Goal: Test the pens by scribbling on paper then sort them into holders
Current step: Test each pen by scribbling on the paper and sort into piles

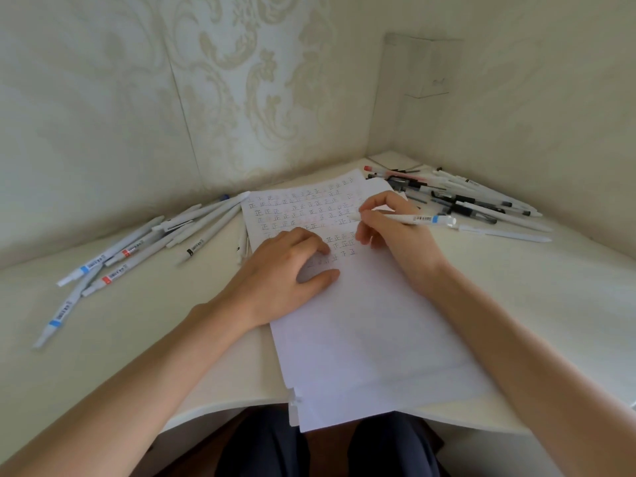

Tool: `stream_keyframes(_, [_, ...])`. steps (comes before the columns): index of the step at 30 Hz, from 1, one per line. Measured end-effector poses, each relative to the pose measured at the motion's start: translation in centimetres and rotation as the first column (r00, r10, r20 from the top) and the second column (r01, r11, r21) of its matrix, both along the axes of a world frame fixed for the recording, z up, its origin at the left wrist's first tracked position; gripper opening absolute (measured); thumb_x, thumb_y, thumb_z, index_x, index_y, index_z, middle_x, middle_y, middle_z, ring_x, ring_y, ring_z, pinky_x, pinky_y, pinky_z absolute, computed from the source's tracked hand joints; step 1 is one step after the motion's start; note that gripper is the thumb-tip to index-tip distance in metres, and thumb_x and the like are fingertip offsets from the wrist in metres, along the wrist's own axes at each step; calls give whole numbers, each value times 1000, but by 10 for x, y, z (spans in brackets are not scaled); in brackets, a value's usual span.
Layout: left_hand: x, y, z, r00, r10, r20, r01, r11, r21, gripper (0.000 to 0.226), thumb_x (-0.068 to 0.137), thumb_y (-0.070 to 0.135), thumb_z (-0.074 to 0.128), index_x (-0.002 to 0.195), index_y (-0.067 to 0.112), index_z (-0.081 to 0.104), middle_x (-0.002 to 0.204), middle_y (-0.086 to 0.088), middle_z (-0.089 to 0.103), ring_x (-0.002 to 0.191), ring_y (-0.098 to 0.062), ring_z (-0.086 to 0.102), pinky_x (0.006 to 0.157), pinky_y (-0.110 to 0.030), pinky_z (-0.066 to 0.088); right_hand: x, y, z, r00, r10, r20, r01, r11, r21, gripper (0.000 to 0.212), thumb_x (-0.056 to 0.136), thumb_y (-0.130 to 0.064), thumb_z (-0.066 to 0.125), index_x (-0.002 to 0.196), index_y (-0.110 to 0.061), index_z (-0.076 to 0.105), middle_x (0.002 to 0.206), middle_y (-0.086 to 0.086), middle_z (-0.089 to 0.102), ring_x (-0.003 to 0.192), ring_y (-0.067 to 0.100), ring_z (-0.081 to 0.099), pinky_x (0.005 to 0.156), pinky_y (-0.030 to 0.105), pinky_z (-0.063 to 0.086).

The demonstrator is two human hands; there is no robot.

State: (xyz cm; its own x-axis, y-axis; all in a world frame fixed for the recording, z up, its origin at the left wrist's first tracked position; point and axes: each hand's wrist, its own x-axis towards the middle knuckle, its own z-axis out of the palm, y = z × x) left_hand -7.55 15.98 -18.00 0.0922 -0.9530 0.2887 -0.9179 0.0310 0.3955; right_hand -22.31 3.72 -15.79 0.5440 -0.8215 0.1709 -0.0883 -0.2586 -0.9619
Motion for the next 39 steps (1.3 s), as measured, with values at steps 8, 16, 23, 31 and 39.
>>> stream_keyframes(8, [-5, 1, 0, 981, -168, 98, 145, 967, 209, 63, 81, 76, 26, 137, 47, 32, 152, 9, 21, 136, -3, 10, 104, -12, 1, 2, -8, -1, 972, -147, -181, 117, 979, -165, 32, 77, -8, 61, 60, -15, 35, 60, 10, 37, 56, 18, 33, 46, 25, 24])
stream_keyframes(16, [-6, 1, 0, 980, -166, 107, 146, 974, 172, 72, 71, 75, 16, 135, 48, 35, 150, 8, 26, 134, -4, 14, 104, -14, 5, 4, -8, -5, 975, -115, -190, 79, 980, -185, 26, 79, -6, 59, 63, -12, 40, 51, 5, 38, 40, 8, 31, 38, 17, 25])
stream_keyframes(23, [-5, 1, 0, 981, -169, 99, 151, 975, 163, 71, 72, 75, 18, 135, 47, 37, 149, 8, 27, 131, -1, 13, 102, -11, 5, 4, -10, -7, 967, -137, -214, 88, 971, -223, 25, 79, -8, 58, 64, -12, 39, 53, 1, 35, 44, 9, 28, 39, 18, 23])
stream_keyframes(31, [-6, 2, 0, 983, -159, 91, 141, 974, 176, 71, 71, 75, 18, 134, 48, 37, 149, 10, 27, 133, -4, 16, 103, -14, 7, 4, -9, -6, 966, -141, -216, 93, 972, -218, 32, 77, -5, 57, 59, -15, 33, 54, 0, 31, 53, 15, 30, 42, 20, 23])
stream_keyframes(39, [-5, 1, 0, 984, -158, 79, 141, 973, 183, 71, 70, 76, 18, 134, 50, 36, 149, 10, 26, 133, -3, 14, 104, -15, 7, 3, -9, -5, 970, -131, -206, 86, 973, -212, 26, 78, -5, 57, 62, -13, 37, 54, 4, 34, 47, 13, 30, 41, 22, 24])
